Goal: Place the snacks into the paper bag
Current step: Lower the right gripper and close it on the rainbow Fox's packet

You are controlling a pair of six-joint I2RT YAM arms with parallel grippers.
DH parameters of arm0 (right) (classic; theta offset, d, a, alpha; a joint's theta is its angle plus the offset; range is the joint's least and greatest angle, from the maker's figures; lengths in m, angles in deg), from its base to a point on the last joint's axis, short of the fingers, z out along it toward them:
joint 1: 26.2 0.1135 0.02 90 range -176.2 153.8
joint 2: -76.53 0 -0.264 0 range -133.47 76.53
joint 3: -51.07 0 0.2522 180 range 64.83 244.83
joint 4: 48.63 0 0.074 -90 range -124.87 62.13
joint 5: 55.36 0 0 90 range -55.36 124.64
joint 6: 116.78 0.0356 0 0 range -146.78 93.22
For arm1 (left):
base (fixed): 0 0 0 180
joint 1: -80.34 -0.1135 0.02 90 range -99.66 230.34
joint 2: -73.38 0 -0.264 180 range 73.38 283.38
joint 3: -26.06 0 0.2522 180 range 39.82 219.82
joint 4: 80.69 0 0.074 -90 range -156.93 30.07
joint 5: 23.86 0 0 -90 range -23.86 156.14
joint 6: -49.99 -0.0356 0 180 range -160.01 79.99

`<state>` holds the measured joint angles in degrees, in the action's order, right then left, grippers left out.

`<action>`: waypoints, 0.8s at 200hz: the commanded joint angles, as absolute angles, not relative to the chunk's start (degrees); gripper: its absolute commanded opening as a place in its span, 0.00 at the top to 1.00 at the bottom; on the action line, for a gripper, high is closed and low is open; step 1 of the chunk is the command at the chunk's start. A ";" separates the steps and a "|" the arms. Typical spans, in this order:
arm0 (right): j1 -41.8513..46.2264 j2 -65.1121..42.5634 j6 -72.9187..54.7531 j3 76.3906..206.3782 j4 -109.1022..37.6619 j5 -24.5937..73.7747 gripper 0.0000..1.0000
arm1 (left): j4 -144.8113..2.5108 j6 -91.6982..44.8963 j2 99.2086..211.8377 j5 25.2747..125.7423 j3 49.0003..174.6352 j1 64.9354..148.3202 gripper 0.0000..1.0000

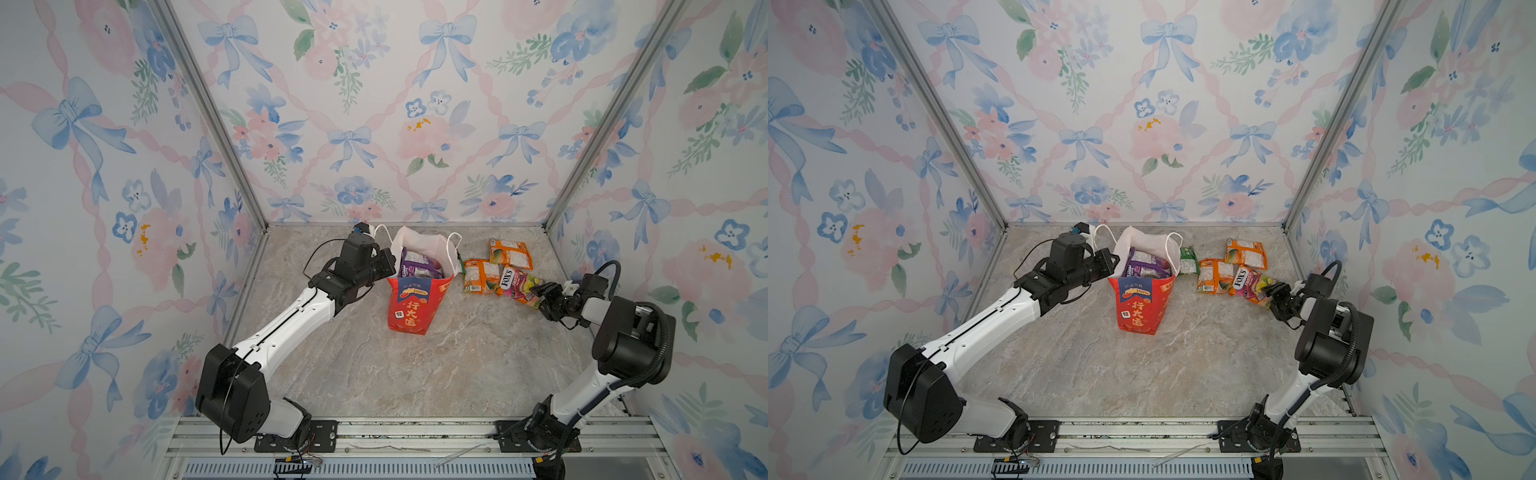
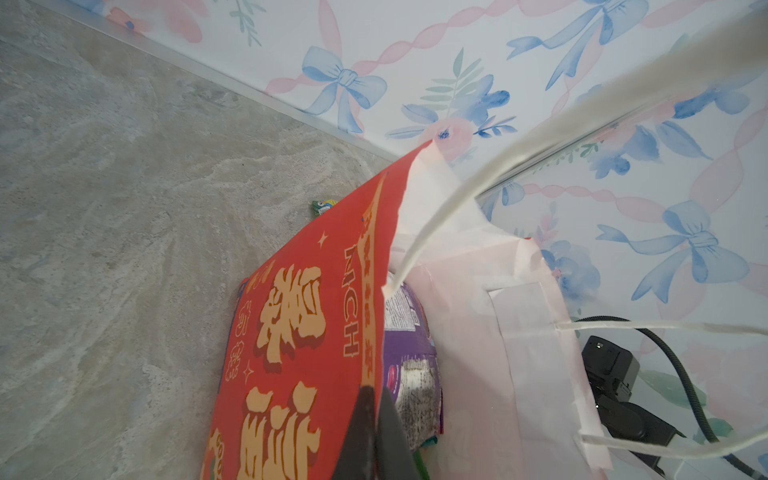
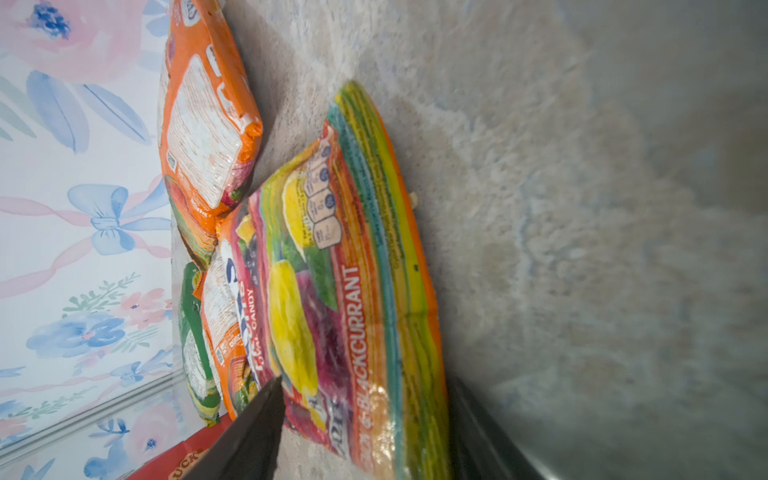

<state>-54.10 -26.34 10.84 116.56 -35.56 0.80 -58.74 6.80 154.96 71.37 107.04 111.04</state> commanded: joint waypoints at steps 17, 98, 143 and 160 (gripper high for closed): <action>-53.35 -27.29 10.86 115.74 -35.13 -0.50 0.57 | -58.49 7.41 154.60 72.10 105.79 110.92 1.00; -54.01 -25.17 11.63 115.54 -36.63 -1.88 0.92 | -58.55 7.28 154.78 72.30 106.14 110.88 1.00; -54.24 -23.90 12.18 115.57 -37.45 -2.80 1.00 | -58.49 7.30 154.98 72.47 106.20 110.97 1.00; -54.48 -22.96 12.45 115.61 -38.29 -4.34 1.00 | -58.51 7.29 155.03 72.52 106.30 110.97 1.00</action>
